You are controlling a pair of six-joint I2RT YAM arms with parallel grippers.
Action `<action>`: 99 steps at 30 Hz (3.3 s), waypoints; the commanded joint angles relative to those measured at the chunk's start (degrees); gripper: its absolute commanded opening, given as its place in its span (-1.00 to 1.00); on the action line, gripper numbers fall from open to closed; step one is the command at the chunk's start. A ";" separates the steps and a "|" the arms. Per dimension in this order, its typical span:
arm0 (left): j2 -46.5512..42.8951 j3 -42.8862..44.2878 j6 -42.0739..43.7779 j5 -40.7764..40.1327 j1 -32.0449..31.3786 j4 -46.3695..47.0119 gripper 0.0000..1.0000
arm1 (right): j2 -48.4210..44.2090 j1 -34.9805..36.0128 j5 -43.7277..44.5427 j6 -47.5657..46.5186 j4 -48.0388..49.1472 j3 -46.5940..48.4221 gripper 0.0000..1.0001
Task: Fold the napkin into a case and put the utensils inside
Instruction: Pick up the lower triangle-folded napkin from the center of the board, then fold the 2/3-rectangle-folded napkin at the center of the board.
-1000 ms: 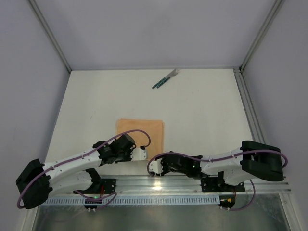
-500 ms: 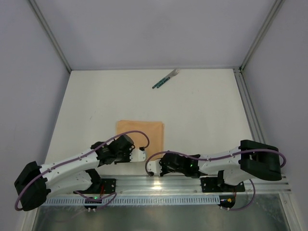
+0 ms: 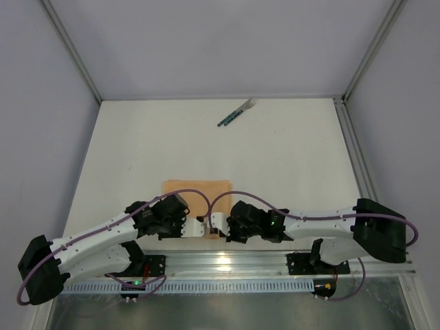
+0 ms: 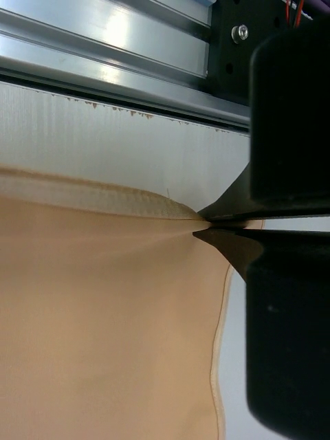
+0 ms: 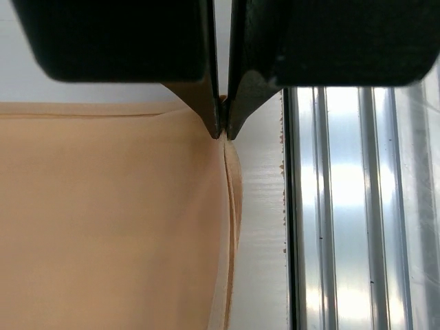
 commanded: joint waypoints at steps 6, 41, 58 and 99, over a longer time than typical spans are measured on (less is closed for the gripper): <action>0.84 3.86 8.35 1.49 3.31 -2.78 -1.00 | -5.28 -15.80 -22.02 10.85 2.28 -0.35 -0.93; 22.82 14.15 18.82 16.08 22.82 2.40 -0.01 | 18.81 -31.89 -40.60 23.68 11.06 8.18 -0.93; 12.09 1.60 3.08 1.09 2.62 24.26 0.65 | 22.32 -33.30 -41.04 30.19 16.69 7.39 -0.92; 10.34 3.43 -0.17 5.02 3.40 15.58 -1.00 | -14.84 -19.00 -14.47 6.31 32.76 -17.45 0.29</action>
